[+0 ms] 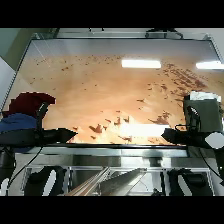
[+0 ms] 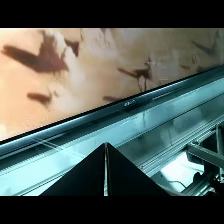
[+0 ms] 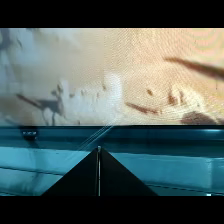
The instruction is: Fold the shirts.
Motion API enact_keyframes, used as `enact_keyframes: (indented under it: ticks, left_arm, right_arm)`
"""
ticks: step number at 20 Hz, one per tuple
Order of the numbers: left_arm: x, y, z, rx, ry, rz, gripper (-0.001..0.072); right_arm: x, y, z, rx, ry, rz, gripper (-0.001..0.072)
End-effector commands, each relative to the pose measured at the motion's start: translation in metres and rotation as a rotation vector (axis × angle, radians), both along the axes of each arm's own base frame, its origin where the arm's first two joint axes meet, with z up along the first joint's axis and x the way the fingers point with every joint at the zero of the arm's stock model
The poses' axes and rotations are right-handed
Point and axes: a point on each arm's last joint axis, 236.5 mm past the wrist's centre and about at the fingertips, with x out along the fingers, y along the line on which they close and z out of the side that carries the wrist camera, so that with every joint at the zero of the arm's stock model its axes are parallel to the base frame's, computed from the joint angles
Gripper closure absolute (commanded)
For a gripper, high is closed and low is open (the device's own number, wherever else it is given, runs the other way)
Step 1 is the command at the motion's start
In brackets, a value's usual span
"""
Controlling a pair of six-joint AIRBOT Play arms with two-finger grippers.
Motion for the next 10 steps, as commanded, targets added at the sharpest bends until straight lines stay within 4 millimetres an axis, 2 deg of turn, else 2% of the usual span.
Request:
enact_keyframes:
  ticks: [1,4,5,6,7,9,10]
  left_arm:
    - [0.000,0.000,0.000,0.001,0.000,0.002,0.0692]
    - [0.008,0.009,0.005,0.032,-0.021,0.017,0.0690]
    - [0.016,0.020,0.013,0.068,-0.036,0.031,0.0627]
    - [0.026,0.032,0.022,0.102,-0.047,0.050,0.0178]
    - [0.040,0.048,0.035,0.128,-0.055,0.102,0.0011]
    - [0.069,0.087,0.055,0.210,-0.085,0.190,0.0012]
    - [0.084,0.115,0.062,0.265,-0.084,0.257,0.0011]
  right_arm:
    - [0.000,0.000,0.000,0.000,-0.001,0.000,0.0692]
    - [0.000,0.000,0.000,0.000,0.000,0.001,0.0692]
    - [0.000,0.000,0.000,0.000,-0.001,0.000,0.0692]
    - [0.000,0.000,0.000,0.000,-0.001,0.000,0.0692]
    - [0.000,0.000,0.000,0.000,-0.001,0.000,0.0693]
    - [0.000,0.000,0.000,0.000,-0.001,0.000,0.0692]
    - [0.000,0.000,0.000,0.000,-0.001,0.000,0.0692]
